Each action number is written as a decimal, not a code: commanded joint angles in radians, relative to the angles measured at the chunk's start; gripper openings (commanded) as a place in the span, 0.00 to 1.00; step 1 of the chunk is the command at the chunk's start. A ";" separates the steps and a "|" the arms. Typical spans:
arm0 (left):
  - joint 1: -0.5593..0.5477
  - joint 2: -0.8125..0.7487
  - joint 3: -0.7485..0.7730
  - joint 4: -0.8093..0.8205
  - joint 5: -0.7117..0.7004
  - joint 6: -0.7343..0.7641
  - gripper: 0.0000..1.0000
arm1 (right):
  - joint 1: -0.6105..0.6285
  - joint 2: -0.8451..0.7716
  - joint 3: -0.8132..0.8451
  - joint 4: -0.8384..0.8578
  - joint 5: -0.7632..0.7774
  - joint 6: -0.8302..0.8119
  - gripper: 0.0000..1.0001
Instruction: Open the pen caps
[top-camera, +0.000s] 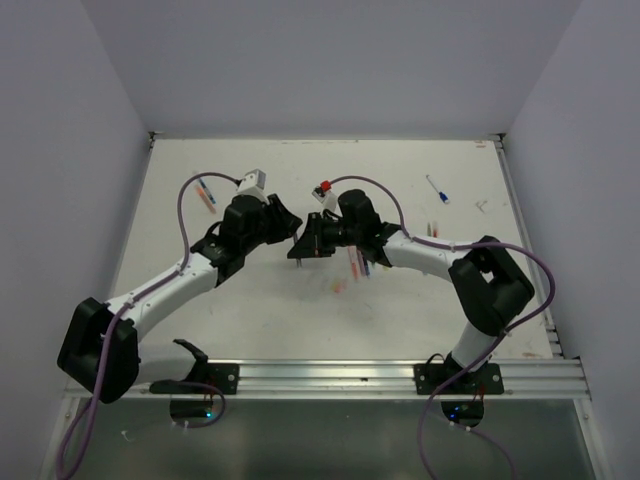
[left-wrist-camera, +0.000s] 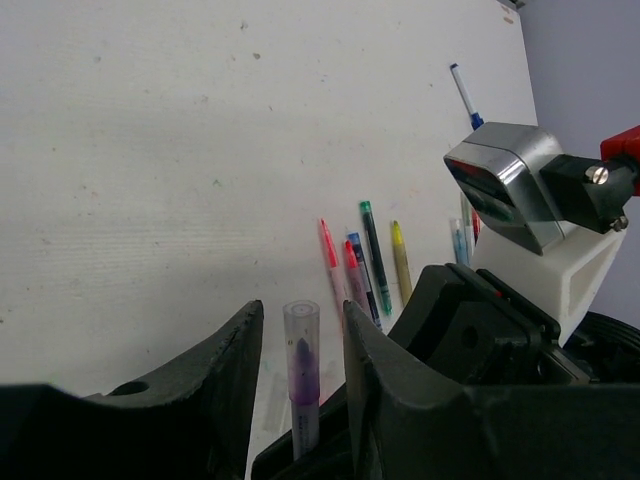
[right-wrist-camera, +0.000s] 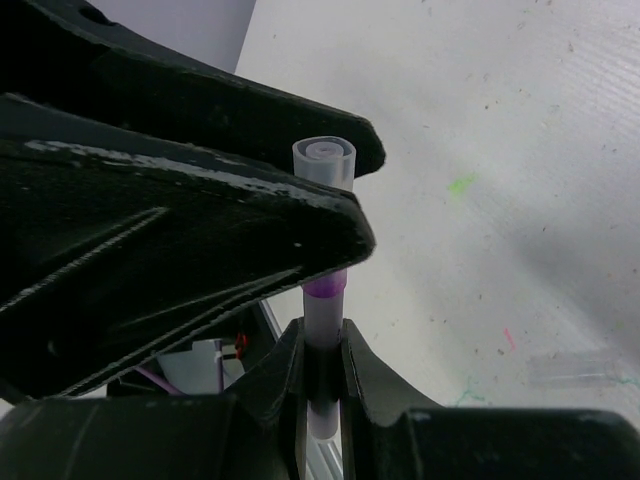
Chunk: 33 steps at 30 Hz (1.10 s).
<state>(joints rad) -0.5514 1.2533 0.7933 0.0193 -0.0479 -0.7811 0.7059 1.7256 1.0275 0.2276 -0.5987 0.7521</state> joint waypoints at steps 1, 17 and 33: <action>-0.004 0.023 0.017 0.068 0.023 0.020 0.39 | 0.000 -0.034 0.006 0.045 -0.039 0.013 0.00; 0.021 0.178 0.215 -0.179 -0.001 0.025 0.00 | 0.168 -0.089 0.172 -0.553 0.988 -0.445 0.00; 0.169 0.157 0.104 0.103 0.289 0.049 0.00 | -0.032 -0.163 -0.082 -0.121 -0.031 -0.228 0.00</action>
<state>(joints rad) -0.4423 1.4643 0.9459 0.0196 0.3126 -0.8261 0.7387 1.5898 1.0157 0.0246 -0.2161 0.4019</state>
